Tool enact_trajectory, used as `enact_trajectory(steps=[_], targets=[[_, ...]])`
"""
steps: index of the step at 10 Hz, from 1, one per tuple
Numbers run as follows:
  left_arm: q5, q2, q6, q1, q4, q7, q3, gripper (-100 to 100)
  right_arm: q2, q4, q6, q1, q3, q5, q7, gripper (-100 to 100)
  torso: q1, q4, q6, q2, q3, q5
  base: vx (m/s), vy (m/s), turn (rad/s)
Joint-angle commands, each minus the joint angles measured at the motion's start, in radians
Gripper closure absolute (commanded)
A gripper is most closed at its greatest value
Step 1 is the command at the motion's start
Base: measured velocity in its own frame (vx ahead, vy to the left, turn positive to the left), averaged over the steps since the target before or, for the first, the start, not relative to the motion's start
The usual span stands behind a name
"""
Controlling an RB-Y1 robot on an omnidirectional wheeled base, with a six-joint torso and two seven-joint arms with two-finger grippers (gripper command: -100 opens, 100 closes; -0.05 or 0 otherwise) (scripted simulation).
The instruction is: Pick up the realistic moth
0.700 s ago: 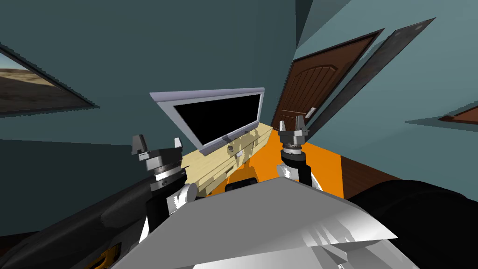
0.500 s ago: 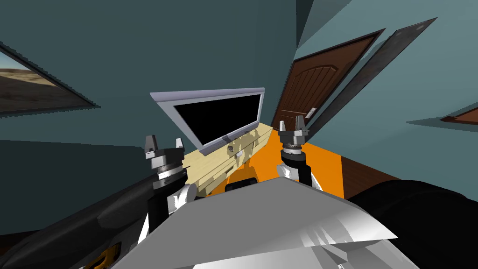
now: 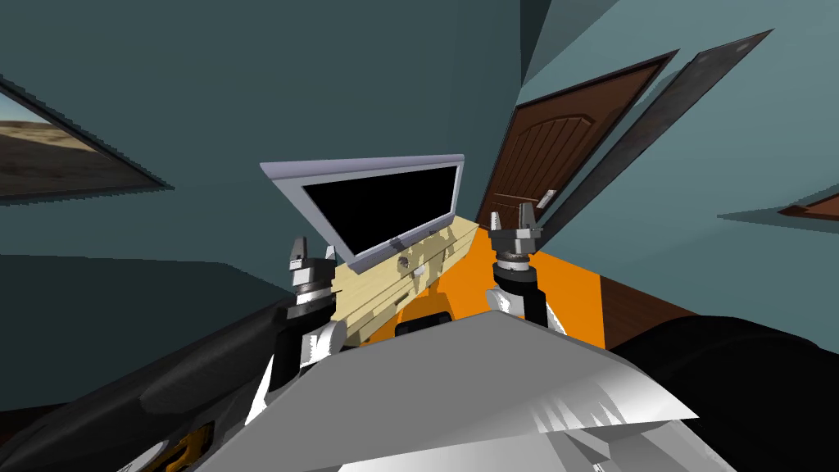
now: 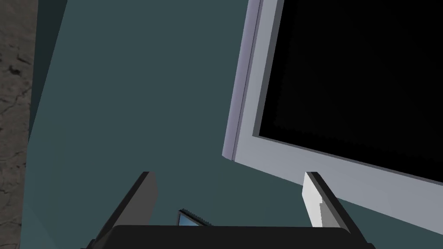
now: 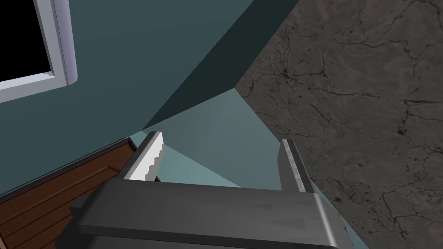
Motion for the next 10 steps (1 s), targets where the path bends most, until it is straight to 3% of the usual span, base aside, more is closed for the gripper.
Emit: enact_trajectory(steps=[1,5,6,10], targets=[[0.023,0.028,0.033,-0.021,0.048,-0.035,-0.012,-100,0.000,0.000,0.000,0.000,0.000,0.000,0.000,0,0.000,0.000,0.000,0.000,0.000,0.000,0.015,-0.036,0.002],[0.089,0.095,0.138,-0.071,0.161,-0.127,-0.048,-100,0.000,0.000,0.000,0.000,0.000,0.000,0.000,0,0.000,0.000,0.000,0.000,0.000,0.000,0.014,-0.033,-0.019],[0.089,0.095,0.138,-0.071,0.162,-0.127,-0.048,-100,0.000,0.000,0.000,0.000,0.000,0.000,0.000,0,0.001,0.000,0.000,0.000,0.000,0.000,0.017,-0.015,-0.016],[0.164,0.164,0.256,-0.135,0.296,-0.227,-0.094,-100,0.000,0.000,0.000,0.000,0.000,0.000,0.000,0,0.001,0.000,0.000,-0.001,0.000,0.000,0.021,-0.019,-0.069]])
